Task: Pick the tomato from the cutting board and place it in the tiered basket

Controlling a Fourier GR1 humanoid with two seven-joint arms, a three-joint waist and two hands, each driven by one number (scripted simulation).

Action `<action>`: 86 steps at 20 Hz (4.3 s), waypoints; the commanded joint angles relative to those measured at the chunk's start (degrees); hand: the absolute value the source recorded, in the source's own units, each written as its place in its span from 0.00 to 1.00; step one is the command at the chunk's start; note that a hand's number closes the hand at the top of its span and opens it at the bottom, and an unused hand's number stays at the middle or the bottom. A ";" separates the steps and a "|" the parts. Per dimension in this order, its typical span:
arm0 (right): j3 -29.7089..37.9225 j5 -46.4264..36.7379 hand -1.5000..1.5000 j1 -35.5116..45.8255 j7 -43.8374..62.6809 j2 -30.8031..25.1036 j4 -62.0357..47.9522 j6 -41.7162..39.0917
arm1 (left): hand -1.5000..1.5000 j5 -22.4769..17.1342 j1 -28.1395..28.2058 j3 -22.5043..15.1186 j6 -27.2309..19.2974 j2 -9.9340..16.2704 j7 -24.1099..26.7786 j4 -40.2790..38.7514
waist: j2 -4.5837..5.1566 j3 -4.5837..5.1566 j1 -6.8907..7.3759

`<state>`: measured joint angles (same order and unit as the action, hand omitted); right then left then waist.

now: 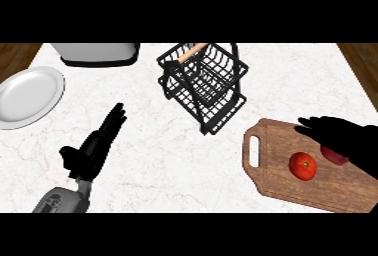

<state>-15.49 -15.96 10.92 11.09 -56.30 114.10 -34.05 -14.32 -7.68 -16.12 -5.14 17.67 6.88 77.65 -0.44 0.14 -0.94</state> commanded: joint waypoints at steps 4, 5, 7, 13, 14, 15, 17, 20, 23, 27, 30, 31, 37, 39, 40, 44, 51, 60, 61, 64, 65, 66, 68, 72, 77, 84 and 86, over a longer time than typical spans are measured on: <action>0.57 -4.25 0.00 -7.64 10.51 3.70 11.60 -4.54 | 0.50 2.25 -0.45 1.45 1.53 -2.38 1.20 -3.20 | 0.34 -0.12 0.48; 2.16 -7.93 0.00 -6.97 4.66 4.60 5.30 -2.95 | 0.50 3.58 0.28 0.71 1.29 -3.51 2.42 -3.29 | 0.41 -0.15 0.74; 1.64 -8.07 0.00 -6.20 9.52 8.50 8.10 -4.05 | 0.50 2.75 -1.67 3.14 3.71 -3.28 3.56 -5.92 | 0.44 -0.12 0.76; -2.02 -21.45 0.00 -9.89 8.86 9.24 2.86 1.23 | 0.50 3.09 0.72 3.03 4.81 -2.41 2.48 -3.10 | 0.44 -0.14 0.78; -3.88 -23.72 0.00 -10.74 9.78 11.35 1.97 2.27 | 0.50 3.28 1.05 2.73 3.69 -3.20 0.65 -0.24 | 0.41 -0.15 0.92; -2.62 -23.78 0.00 -9.44 10.10 11.48 2.25 0.30 | 0.50 3.88 -0.27 2.94 3.57 -3.50 -1.14 -0.19 | 0.41 -0.15 0.90; -2.65 -25.80 0.00 -6.89 3.48 12.81 -8.02 3.67 | 0.50 5.96 -1.95 2.30 1.91 -5.52 -0.33 -2.77 | 0.54 -0.16 1.13; -5.86 -29.75 0.00 -13.00 5.11 17.29 -4.99 6.29 | 0.50 5.25 -1.38 3.92 3.71 -5.41 -0.87 -1.75 | 0.41 -0.16 0.81; -4.86 -30.95 0.00 -7.52 1.65 19.99 -10.16 3.70 | 0.50 6.32 -0.91 4.95 4.71 -5.87 -0.39 -1.92 | 0.46 -0.15 1.12; -0.72 -33.53 0.00 -11.58 -0.82 18.86 -10.85 5.16 | 0.50 8.66 -0.18 5.49 2.90 -7.16 -2.04 -0.70 | 0.41 -0.15 0.82; -1.08 -36.58 0.00 -8.99 -0.65 22.82 -15.70 5.44 | 0.50 7.67 0.21 6.74 6.85 -6.76 -1.19 -1.28 | 0.44 -0.14 0.93; 0.89 -36.06 0.00 -11.68 -4.46 20.33 -16.49 7.90 | 0.50 6.81 0.80 8.54 8.49 -5.33 1.56 -3.05 | 0.44 -0.14 0.82; 3.63 -38.45 0.00 -7.54 -8.65 22.59 -23.02 6.56 | 0.50 9.37 -3.14 8.19 6.56 -9.03 -4.00 -1.78 | 0.45 -0.15 0.93; 4.48 -39.11 0.00 -9.78 -10.63 22.81 -20.52 5.33 | 0.50 10.30 0.56 9.08 6.51 -9.31 -1.54 -0.80 | 0.41 -0.14 0.89; 3.03 -41.12 0.00 -9.79 -8.30 24.87 -21.28 5.68 | 0.50 9.23 3.80 9.91 9.77 -6.20 -1.86 2.32 | 0.40 -0.14 1.02; 2.37 -44.92 0.00 -11.62 -12.40 27.16 -26.05 11.56 | 0.50 9.96 1.10 11.88 10.08 -7.64 0.29 -1.44 | 0.42 -0.14 0.86; 3.82 -42.99 1.00 -9.37 -21.24 31.15 -32.15 19.34 | 0.50 10.26 1.38 10.87 9.72 -8.69 -4.73 3.46 | 0.44 -0.18 1.04; 7.06 -45.01 1.00 -11.13 -13.80 36.44 -28.66 18.48 | 0.50 11.66 2.71 12.25 11.51 -8.72 -1.10 0.38 | 0.32 -0.12 0.41; 9.42 -45.18 1.00 -11.87 -6.10 39.30 -28.35 18.26 | 0.50 13.04 2.43 11.40 8.90 -10.29 -1.66 0.33 | 0.10 -0.05 -0.85; 18.67 -44.82 1.00 -17.78 6.16 42.74 -29.49 23.63 | 0.50 10.88 3.24 14.17 9.26 -8.65 -2.51 1.34 | -0.80 0.02 -5.17; 21.66 -44.79 1.00 -18.25 10.70 44.10 -29.17 24.99 | 0.50 11.26 3.80 14.89 8.53 -8.42 -1.40 0.40 | -0.68 0.19 -6.23; 21.25 -45.90 1.00 -20.95 13.78 46.49 -27.54 26.73 | 0.50 11.78 5.01 14.43 8.32 -8.69 -0.68 0.13 | -0.69 0.20 -5.95; 19.33 -49.60 1.00 -23.56 20.84 51.34 -22.53 29.75 | 0.50 11.53 3.62 13.75 8.75 -8.91 -2.30 1.78 | -0.65 0.12 -4.14; 13.01 -56.64 1.00 -29.35 31.69 55.97 -7.48 33.72 | 0.50 11.43 4.94 13.26 10.74 -8.37 -0.17 0.99 | -0.20 0.11 -1.58; 0.94 -48.38 1.00 -30.04 37.29 56.20 7.12 43.63 | 0.50 12.00 1.94 12.33 9.07 -10.35 -2.60 1.07 | -0.38 -0.09 -1.58; -12.33 -67.21 1.00 -17.89 52.35 56.28 21.62 33.09 | 0.50 10.56 -0.45 13.71 11.30 -8.95 -3.53 0.53 | 0.31 0.06 1.12; -13.78 -67.56 1.00 -10.91 58.43 56.29 23.64 26.16 | 0.50 13.08 2.50 11.17 9.98 -10.46 -2.16 1.53 | 0.36 0.01 1.49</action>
<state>-23.82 -78.94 -9.28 58.53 -0.21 132.83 0.37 -2.37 -5.81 -3.86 5.29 7.83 4.68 78.48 -0.29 0.18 -0.39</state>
